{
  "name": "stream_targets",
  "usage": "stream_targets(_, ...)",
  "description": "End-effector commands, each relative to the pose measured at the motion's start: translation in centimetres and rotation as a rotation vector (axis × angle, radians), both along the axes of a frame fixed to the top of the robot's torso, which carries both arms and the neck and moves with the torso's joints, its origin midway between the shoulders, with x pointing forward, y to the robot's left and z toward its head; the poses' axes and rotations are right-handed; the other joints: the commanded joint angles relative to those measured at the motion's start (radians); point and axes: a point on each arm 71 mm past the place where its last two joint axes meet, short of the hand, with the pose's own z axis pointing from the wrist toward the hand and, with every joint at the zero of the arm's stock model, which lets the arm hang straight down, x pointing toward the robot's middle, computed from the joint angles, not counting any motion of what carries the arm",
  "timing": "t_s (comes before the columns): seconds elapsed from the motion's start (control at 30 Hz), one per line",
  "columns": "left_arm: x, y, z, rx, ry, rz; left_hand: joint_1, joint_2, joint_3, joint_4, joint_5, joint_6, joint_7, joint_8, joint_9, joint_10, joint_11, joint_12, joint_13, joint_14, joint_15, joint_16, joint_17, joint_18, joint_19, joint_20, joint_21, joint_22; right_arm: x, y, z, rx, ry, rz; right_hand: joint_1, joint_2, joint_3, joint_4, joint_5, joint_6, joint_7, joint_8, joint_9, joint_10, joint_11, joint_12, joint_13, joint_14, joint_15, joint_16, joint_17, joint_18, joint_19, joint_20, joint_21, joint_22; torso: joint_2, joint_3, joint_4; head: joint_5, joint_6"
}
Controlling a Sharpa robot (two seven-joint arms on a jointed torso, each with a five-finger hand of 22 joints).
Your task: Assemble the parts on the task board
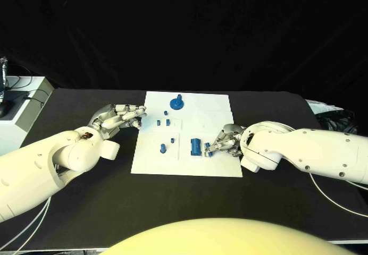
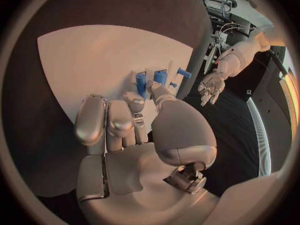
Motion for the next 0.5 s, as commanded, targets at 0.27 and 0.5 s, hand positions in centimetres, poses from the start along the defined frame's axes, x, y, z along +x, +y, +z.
stream_targets(0.27, -0.03, -0.21, 0.04, -0.014, 0.001, -0.017, -0.01, -0.002, 0.004, 0.002, -0.002, -0.009, 0.0, 0.005, 0.001, -0.007, -0.002, 0.006, -0.001, 0.0, 0.004, -0.004, -0.002, 0.015, 0.006, 0.002, -0.006, 0.001, -0.2, 0.35, 0.01, 0.011, 0.006, 0.026, -0.018, -0.003, -0.013, 0.017, 0.0, 0.01, 0.0, -0.006, -0.004, -0.004, -0.003, 0.004, 0.001, 0.0, -0.002, -0.001, 0.002, -0.009, -0.001, 0.0, -0.003, 0.14, 0.0, -0.0001, 0.0003, 0.002, 0.0)
stream_targets(0.5, -0.02, -0.25, 0.02, -0.015, 0.001, -0.017, -0.011, -0.002, 0.004, 0.004, -0.002, -0.01, 0.0, 0.006, 0.001, -0.009, -0.002, 0.006, -0.001, 0.0, 0.004, -0.004, -0.002, 0.015, 0.007, 0.002, -0.009, 0.001, -0.12, 0.29, 0.01, 0.012, 0.001, 0.019, -0.025, -0.008, -0.021, 0.024, -0.002, 0.01, 0.0, -0.006, -0.007, -0.004, -0.002, 0.004, 0.001, 0.0, -0.002, -0.002, 0.001, -0.008, -0.001, 0.001, -0.004, 0.14, 0.0, 0.0005, -0.0001, 0.002, 0.0)
